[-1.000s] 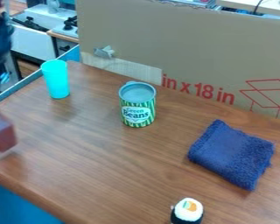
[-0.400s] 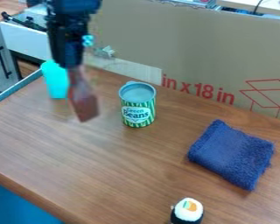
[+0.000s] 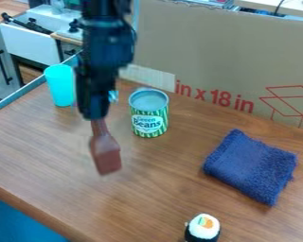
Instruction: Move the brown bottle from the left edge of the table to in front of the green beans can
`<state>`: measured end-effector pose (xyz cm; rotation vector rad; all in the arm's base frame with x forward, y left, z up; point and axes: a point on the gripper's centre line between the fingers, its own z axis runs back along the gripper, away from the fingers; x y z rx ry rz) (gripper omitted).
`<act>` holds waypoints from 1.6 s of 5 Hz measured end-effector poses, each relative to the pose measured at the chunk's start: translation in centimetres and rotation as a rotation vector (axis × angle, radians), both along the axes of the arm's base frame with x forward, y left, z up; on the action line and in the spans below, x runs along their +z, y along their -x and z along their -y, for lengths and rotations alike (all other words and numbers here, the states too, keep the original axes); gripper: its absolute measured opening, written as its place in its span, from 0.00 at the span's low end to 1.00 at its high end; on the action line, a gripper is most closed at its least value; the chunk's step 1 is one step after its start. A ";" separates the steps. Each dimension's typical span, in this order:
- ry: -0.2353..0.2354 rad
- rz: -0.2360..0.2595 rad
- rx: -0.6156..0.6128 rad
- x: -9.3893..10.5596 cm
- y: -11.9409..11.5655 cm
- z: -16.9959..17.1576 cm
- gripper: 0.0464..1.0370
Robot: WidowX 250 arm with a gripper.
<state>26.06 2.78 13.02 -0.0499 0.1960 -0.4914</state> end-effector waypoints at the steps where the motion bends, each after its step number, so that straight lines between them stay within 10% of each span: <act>1: -0.007 -0.002 -0.018 -2.8 1.1 0.9 0.27; 4: -0.111 0.078 -0.012 -3.9 1.3 1.6 0.32; 6: -0.026 0.157 0.075 -0.3 2.9 1.1 0.91; 7: 0.006 0.186 0.110 2.1 3.7 0.7 0.97; 8: -0.062 0.212 0.220 4.0 2.8 -2.2 0.97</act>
